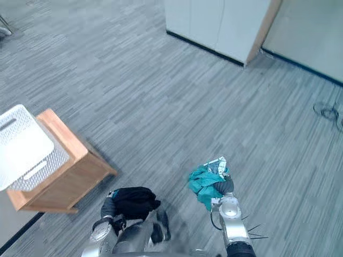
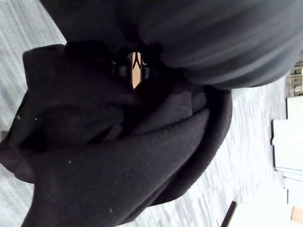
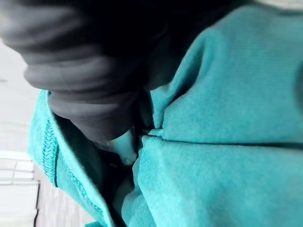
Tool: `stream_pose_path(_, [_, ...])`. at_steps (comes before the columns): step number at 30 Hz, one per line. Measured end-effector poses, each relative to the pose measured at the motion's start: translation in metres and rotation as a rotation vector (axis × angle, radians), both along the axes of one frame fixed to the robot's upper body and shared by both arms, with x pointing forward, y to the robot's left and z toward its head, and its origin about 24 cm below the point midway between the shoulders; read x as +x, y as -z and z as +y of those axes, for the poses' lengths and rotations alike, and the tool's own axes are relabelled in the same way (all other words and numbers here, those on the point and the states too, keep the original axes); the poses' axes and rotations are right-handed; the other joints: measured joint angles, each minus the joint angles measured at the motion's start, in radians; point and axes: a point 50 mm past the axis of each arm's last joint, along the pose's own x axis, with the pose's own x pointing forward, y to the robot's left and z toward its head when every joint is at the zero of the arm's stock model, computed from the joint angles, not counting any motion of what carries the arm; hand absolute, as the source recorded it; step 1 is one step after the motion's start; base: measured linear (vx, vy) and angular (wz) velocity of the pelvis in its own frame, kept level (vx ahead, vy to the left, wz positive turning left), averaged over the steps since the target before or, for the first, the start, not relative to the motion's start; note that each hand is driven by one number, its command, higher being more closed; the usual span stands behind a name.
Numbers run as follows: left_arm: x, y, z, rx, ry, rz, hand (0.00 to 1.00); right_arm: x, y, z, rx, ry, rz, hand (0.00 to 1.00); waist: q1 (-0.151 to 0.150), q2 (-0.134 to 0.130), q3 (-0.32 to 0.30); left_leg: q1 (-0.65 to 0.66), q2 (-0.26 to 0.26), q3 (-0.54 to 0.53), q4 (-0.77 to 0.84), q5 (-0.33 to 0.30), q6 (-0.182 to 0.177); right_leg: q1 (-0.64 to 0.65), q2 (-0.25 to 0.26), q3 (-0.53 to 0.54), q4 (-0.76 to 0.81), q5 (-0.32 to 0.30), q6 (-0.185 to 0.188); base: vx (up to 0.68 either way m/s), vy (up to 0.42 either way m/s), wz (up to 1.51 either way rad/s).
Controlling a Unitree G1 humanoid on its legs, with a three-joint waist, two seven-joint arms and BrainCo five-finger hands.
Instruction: Tidy the bed and pick cloth on bed and put in laundry
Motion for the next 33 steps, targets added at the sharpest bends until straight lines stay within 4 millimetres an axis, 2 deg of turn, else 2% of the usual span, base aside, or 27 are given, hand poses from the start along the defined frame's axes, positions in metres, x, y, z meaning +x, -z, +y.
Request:
stream_pose_path(1, [0.005, -0.001, 0.001, 0.007, 0.010, -0.009, 1.00, -0.002, 0.000, 0.000, 0.003, 0.003, -0.003, 1.00, -0.023, 0.005, 0.001, 0.035, 0.011, -0.074, -0.011, -0.007, -0.013, -0.099, -0.001, 0.000, -0.086, -0.032, -0.012, 0.47, -0.192, 1.53])
stream_pose_path(3, [0.009, -0.001, 0.001, 0.018, 0.032, -0.008, 1.00, -0.003, 0.000, 0.000, 0.004, 0.005, -0.005, 1.00, -0.039, 0.020, 0.008, 0.059, 0.033, -0.147, -0.017, -0.023, -0.041, -0.170, 0.006, 0.014, -0.269, -0.043, 0.000, 0.49, -0.289, 1.50])
stream_pose_path(4, [0.012, -0.001, 0.000, 0.024, 0.046, -0.006, 1.00, -0.003, -0.001, 0.001, 0.009, 0.007, -0.012, 1.00, -0.049, 0.027, 0.006, 0.072, 0.057, -0.186, -0.018, -0.042, -0.073, -0.196, 0.024, 0.046, -0.491, -0.008, 0.034, 0.42, -0.331, 1.27])
stream_pose_path(5, [0.013, 0.001, 0.000, 0.026, 0.053, 0.004, 1.00, -0.002, -0.003, 0.001, 0.013, 0.009, -0.020, 1.00, -0.048, 0.032, 0.008, 0.083, 0.073, -0.215, -0.019, -0.062, -0.104, -0.214, 0.033, 0.105, -0.655, 0.048, 0.048, 0.43, -0.410, 1.39])
stream_pose_path(6, [0.013, 0.003, 0.000, 0.029, 0.055, 0.019, 1.00, -0.001, -0.004, 0.001, 0.019, 0.013, -0.029, 1.00, -0.046, 0.030, 0.006, 0.098, 0.090, -0.254, -0.019, -0.097, -0.140, -0.227, 0.036, 0.191, -0.844, 0.129, 0.088, 0.34, -0.383, 1.01])
stream_pose_path(7, [0.011, 0.005, 0.001, 0.031, 0.056, 0.027, 1.00, -0.001, -0.005, 0.002, 0.022, 0.011, -0.030, 1.00, -0.045, 0.027, 0.006, 0.107, 0.097, -0.272, -0.017, -0.115, -0.154, -0.233, 0.030, 0.232, -0.899, 0.150, 0.117, 0.43, -0.537, 1.12])
stream_pose_path(8, [0.006, 0.008, 0.001, 0.030, 0.054, 0.050, 1.00, -0.002, -0.004, 0.003, 0.029, 0.009, -0.026, 1.00, -0.045, 0.020, 0.005, 0.132, 0.110, -0.302, -0.015, -0.158, -0.198, -0.242, 0.009, 0.292, -0.918, 0.157, 0.138, 0.45, -0.616, 0.99])
stream_pose_path(9, [-0.003, 0.013, 0.002, 0.032, 0.050, 0.081, 1.00, -0.004, -0.003, 0.002, 0.027, 0.006, -0.021, 1.00, -0.047, 0.040, 0.007, 0.183, 0.154, -0.339, -0.008, -0.215, -0.213, -0.244, 0.024, 0.288, -0.824, 0.219, 0.153, 0.45, -0.635, 0.97])
stream_pose_path(10, [-0.011, 0.017, -0.001, 0.021, 0.045, 0.105, 1.00, -0.006, -0.002, -0.001, 0.017, 0.004, -0.014, 1.00, -0.050, 0.061, -0.001, 0.194, 0.196, -0.356, -0.005, -0.237, -0.210, -0.245, 0.051, 0.271, -0.770, 0.228, 0.151, 0.47, -0.615, 0.94])
stream_pose_path(11, [-0.022, 0.023, -0.007, 0.002, 0.040, 0.139, 1.00, -0.011, 0.000, -0.002, 0.007, -0.004, -0.002, 1.00, -0.048, 0.116, -0.039, 0.188, 0.249, -0.376, 0.064, -0.238, -0.205, -0.250, 0.097, 0.239, -0.690, 0.220, 0.133, 0.56, -0.693, 0.82])
stream_pose_path(12, [-0.023, 0.024, -0.012, -0.013, 0.036, 0.143, 1.00, -0.008, -0.003, -0.005, -0.006, -0.010, -0.010, 1.00, -0.045, 0.125, -0.039, 0.106, 0.265, -0.360, 0.237, -0.200, -0.208, -0.246, 0.109, 0.209, -0.647, 0.189, 0.080, 0.56, -0.719, 0.83])
stream_pose_path(13, [-0.026, 0.025, -0.015, -0.027, 0.028, 0.152, 1.00, -0.006, -0.005, -0.006, -0.014, -0.018, -0.019, 1.00, -0.049, 0.139, -0.038, 0.029, 0.287, -0.354, 0.383, -0.151, -0.227, -0.217, 0.116, 0.179, -0.657, 0.174, 0.056, 0.58, -0.707, 0.54])
stream_pose_path(14, [-0.028, 0.026, -0.018, -0.035, 0.029, 0.158, 1.00, -0.005, -0.007, -0.007, -0.018, -0.024, -0.024, 1.00, -0.047, 0.153, -0.037, -0.033, 0.314, -0.334, 0.513, -0.096, -0.226, -0.182, 0.134, 0.152, -0.683, 0.173, 0.035, 0.47, -0.528, 0.52])
stream_pose_path(15, [-0.032, 0.028, -0.016, -0.040, 0.009, 0.168, 1.00, -0.002, -0.008, -0.004, -0.014, -0.047, -0.029, 1.00, -0.035, 0.165, -0.023, -0.159, 0.404, -0.209, 0.831, -0.062, -0.213, -0.075, 0.178, 0.110, -0.760, 0.163, -0.004, 0.45, -0.450, 0.36])
stream_pose_path(16, [-0.034, 0.028, -0.014, -0.038, 0.001, 0.173, 1.00, -0.002, -0.008, -0.001, -0.011, -0.054, -0.031, 1.00, -0.031, 0.158, -0.017, -0.183, 0.422, -0.156, 0.908, -0.068, -0.203, -0.035, 0.184, 0.100, -0.787, 0.159, -0.011, 0.39, -0.391, 0.30])
stream_pose_path(18, [-0.035, 0.028, -0.015, -0.043, -0.004, 0.171, 1.00, 0.001, -0.011, 0.001, 0.005, -0.061, -0.052, 1.00, -0.014, 0.130, -0.003, -0.252, 0.442, 0.033, 1.032, -0.097, -0.160, 0.059, 0.184, 0.081, -0.864, 0.147, -0.029, 0.33, -0.337, 0.32])
stream_pose_path(20, [-0.033, 0.027, -0.013, -0.042, -0.008, 0.160, 1.00, 0.009, -0.016, 0.003, 0.004, -0.074, -0.075, 1.00, -0.003, 0.128, -0.002, -0.331, 0.425, 0.156, 0.976, -0.104, -0.162, 0.094, 0.183, 0.052, -0.913, 0.141, -0.037, 0.29, -0.177, 0.29])
stream_pose_path(22, [-0.030, 0.024, -0.012, -0.046, -0.005, 0.137, 1.00, 0.013, -0.019, 0.004, 0.009, -0.096, -0.084, 1.00, 0.010, 0.129, -0.001, -0.362, 0.361, 0.317, 0.648, -0.104, -0.181, 0.127, 0.175, -0.009, -0.970, 0.138, -0.033, 0.33, -0.069, 0.42])
stream_pose_path(23, [-0.030, 0.023, -0.012, -0.047, -0.003, 0.133, 1.00, 0.013, -0.019, 0.004, 0.009, -0.100, -0.082, 1.00, 0.010, 0.130, -0.001, -0.357, 0.345, 0.362, 0.552, -0.101, -0.186, 0.145, 0.175, -0.031, -0.986, 0.136, -0.029, 0.36, -0.030, 0.80])
stream_pose_path(24, [-0.028, 0.022, -0.012, -0.048, 0.000, 0.126, 1.00, 0.013, -0.019, 0.004, 0.011, -0.112, -0.080, 1.00, 0.009, 0.126, 0.001, -0.341, 0.309, 0.461, 0.371, -0.091, -0.190, 0.183, 0.174, -0.081, -1.017, 0.129, -0.019, 0.31, -0.010, 0.83])
stream_pose_path(25, [-0.028, 0.022, -0.012, -0.048, 0.002, 0.125, 1.00, 0.014, -0.019, 0.003, 0.005, -0.116, -0.081, 1.00, 0.008, 0.122, 0.000, -0.332, 0.287, 0.507, 0.278, -0.082, -0.203, 0.204, 0.172, -0.108, -1.031, 0.121, -0.007, 0.42, 0.001, 1.07])
stream_pose_path(26, [-0.027, 0.022, -0.013, -0.044, 0.009, 0.124, 1.00, 0.015, -0.021, 0.001, -0.019, -0.125, -0.084, 1.00, 0.009, 0.114, 0.000, -0.315, 0.257, 0.584, 0.147, -0.065, -0.193, 0.241, 0.172, -0.152, -1.040, 0.110, 0.021, 0.46, 0.020, 1.04])
stream_pose_path(28, [-0.029, 0.022, -0.011, -0.045, 0.003, 0.130, 1.00, 0.017, -0.023, -0.002, -0.048, -0.135, -0.086, 1.00, 0.021, 0.094, -0.003, -0.299, 0.234, 0.632, 0.107, 0.001, -0.107, 0.304, 0.166, -0.205, -1.045, 0.078, 0.070, 0.55, 0.051, 0.93])
stream_pose_path(29, [-0.031, 0.023, -0.010, -0.045, -0.003, 0.138, 1.00, 0.015, -0.021, -0.001, -0.053, -0.141, -0.078, 1.00, 0.032, 0.062, -0.019, -0.288, 0.202, 0.628, 0.111, 0.010, -0.044, 0.332, 0.138, -0.237, -1.031, 0.063, 0.103, 0.67, 0.136, 0.86])
stream_pose_path(30, [-0.032, 0.023, -0.007, -0.044, -0.014, 0.136, 1.00, 0.015, -0.021, 0.001, -0.066, -0.159, -0.072, 1.00, 0.046, 0.044, -0.038, -0.274, 0.167, 0.598, 0.113, -0.011, 0.029, 0.309, 0.094, -0.243, -0.915, 0.038, 0.146, 0.81, 0.211, 1.02])
stream_pose_path(31, [-0.031, 0.022, -0.004, -0.042, -0.028, 0.129, 1.00, 0.016, -0.021, 0.007, -0.063, -0.179, -0.076, 1.00, 0.051, 0.031, -0.042, -0.260, 0.140, 0.560, 0.112, -0.022, 0.046, 0.241, 0.035, -0.227, -0.690, 0.031, 0.157, 0.49, 0.162, 0.88])
stream_pose_path(33, [-0.029, 0.020, -0.003, -0.037, -0.025, 0.119, 1.00, 0.017, -0.020, 0.013, -0.053, -0.187, -0.076, 1.00, 0.031, 0.008, -0.036, -0.218, 0.093, 0.479, 0.101, -0.036, 0.049, 0.107, -0.045, -0.144, -0.295, 0.085, 0.113, 0.55, 0.123, 1.43])
